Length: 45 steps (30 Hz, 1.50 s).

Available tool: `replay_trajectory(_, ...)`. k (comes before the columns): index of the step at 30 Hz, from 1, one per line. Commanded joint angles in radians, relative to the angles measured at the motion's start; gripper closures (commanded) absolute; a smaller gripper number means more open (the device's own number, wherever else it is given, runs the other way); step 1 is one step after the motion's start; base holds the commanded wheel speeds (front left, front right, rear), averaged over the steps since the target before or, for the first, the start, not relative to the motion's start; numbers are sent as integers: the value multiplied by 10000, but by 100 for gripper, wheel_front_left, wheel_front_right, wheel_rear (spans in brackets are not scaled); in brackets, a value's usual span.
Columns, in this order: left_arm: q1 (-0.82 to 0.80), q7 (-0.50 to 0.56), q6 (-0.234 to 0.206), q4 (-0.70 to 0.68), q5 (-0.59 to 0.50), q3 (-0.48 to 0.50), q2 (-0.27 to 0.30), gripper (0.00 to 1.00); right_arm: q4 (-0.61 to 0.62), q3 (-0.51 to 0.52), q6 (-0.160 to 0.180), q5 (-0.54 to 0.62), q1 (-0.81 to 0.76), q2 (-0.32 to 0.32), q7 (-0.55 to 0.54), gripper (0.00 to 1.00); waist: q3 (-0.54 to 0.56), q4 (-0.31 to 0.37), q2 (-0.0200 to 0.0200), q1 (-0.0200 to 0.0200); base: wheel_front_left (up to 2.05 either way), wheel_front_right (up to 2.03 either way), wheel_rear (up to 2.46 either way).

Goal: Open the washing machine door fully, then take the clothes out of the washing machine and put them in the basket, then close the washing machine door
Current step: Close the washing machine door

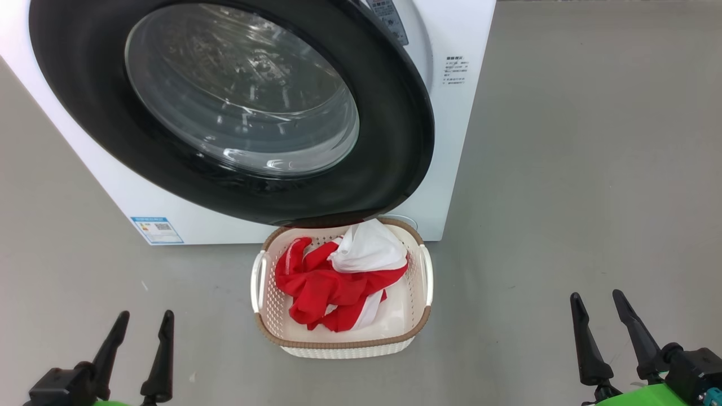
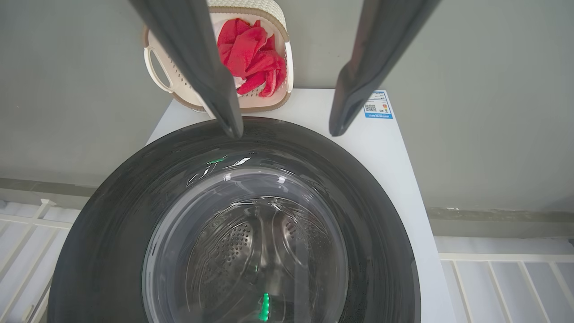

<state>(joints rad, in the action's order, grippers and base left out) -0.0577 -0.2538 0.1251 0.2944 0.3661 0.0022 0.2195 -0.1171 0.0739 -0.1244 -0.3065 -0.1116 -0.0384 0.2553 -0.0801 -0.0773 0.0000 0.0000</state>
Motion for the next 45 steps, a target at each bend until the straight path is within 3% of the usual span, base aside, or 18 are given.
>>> replay_trajectory(1,-94,-80,56,-234,-140,457,151,0,260,-184,-63,18,63,-118,65,0,-8,2,0,0,0,0,0)
replay_trajectory(19,26,-80,56,-316,-180,548,47,0,281,-219,-63,11,93,-118,65,0,87,-42,0,0,0,0,0)
replay_trajectory(20,21,-80,56,-316,-172,543,50,0,280,-221,-63,-1,108,-118,65,13,83,-50,0,0,0,0,0)
replay_trajectory(21,15,-80,56,-316,-167,538,52,0,281,-239,-63,-19,132,-118,65,53,83,-60,0,0,0,0,0)
replay_trajectory(23,2,-80,56,-323,-165,519,48,0,290,-313,-63,-46,204,-118,65,97,79,-90,0,0,0,0,0)
replay_trajectory(24,-9,-80,56,-324,-163,507,41,0,294,-363,-63,-59,255,-118,65,100,76,-115,0,0,0,0,0)
replay_trajectory(32,-34,-80,56,-388,-195,349,-182,0,236,-795,-63,-168,963,-118,65,100,90,-502,0,0,0,0,0)
replay_trajectory(45,-305,-80,56,-675,-119,26,-614,0,-647,-1584,-63,-230,3487,-118,65,100,-442,-1487,0,0,0,0,0)
